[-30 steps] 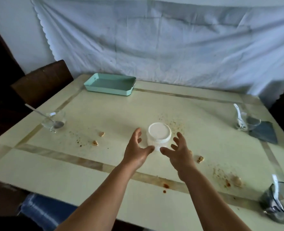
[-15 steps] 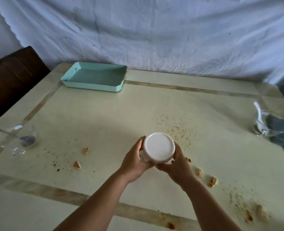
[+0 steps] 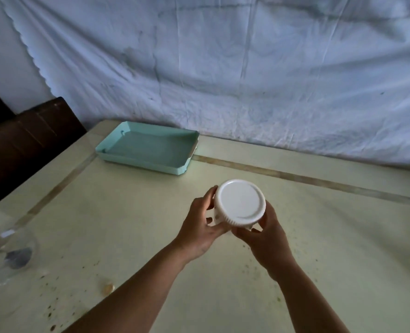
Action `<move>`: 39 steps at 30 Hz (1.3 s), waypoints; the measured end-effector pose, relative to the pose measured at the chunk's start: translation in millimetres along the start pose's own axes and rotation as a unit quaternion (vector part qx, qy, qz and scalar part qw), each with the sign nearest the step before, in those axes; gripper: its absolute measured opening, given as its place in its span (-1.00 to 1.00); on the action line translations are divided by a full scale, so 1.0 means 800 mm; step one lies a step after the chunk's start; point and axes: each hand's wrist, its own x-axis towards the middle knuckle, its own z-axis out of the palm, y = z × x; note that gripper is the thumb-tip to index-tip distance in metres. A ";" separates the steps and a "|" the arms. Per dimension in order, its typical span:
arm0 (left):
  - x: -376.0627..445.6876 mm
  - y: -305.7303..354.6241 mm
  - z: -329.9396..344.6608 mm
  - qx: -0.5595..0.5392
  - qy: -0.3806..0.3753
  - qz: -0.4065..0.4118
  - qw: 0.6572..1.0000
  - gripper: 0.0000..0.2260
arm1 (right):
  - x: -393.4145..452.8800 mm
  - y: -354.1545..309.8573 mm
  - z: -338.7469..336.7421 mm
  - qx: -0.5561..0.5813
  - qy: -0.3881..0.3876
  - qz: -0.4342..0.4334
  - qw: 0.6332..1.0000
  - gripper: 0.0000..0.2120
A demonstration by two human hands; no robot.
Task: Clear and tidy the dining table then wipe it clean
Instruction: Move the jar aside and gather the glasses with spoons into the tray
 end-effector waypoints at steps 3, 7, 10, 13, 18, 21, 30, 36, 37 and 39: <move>0.051 -0.004 -0.008 -0.018 0.020 -0.015 1.000 -0.27 | 0.058 -0.006 0.011 -0.001 -0.004 -0.018 1.000 -0.18; 0.120 -0.009 -0.014 -0.026 0.051 -0.033 0.998 -0.38 | 0.131 -0.001 0.028 0.013 0.006 -0.019 1.000 -0.24; 0.172 -0.012 -0.012 -0.016 0.034 -0.051 0.998 -0.41 | 0.184 0.006 0.035 0.003 0.012 -0.011 1.000 -0.28; 0.213 -0.010 -0.008 -0.004 0.014 -0.083 0.996 -0.40 | 0.226 0.012 0.039 -0.017 0.019 0.002 1.000 -0.29; 0.266 -0.008 0.000 0.029 0.002 -0.117 0.993 -0.43 | 0.274 0.020 0.040 -0.022 0.027 0.018 0.999 -0.28; 0.285 -0.013 0.006 0.053 0.006 -0.123 0.991 -0.48 | 0.290 0.021 0.041 -0.023 0.027 0.028 0.999 -0.31; 0.288 -0.020 0.011 0.061 0.010 -0.139 0.988 -0.31 | 0.296 0.023 0.043 -0.047 0.036 0.047 0.997 -0.21; 0.236 0.004 0.008 0.061 0.193 -0.065 0.977 -0.59 | 0.239 -0.014 0.045 0.006 0.161 -0.011 0.987 -0.37; 0.220 0.009 0.006 0.049 0.214 -0.052 0.974 -0.63 | 0.222 -0.025 0.048 0.018 0.182 -0.027 0.983 -0.45; 0.187 0.019 0.001 0.039 0.242 -0.029 0.969 -0.68 | 0.189 -0.044 0.055 0.040 0.202 -0.044 0.978 -0.60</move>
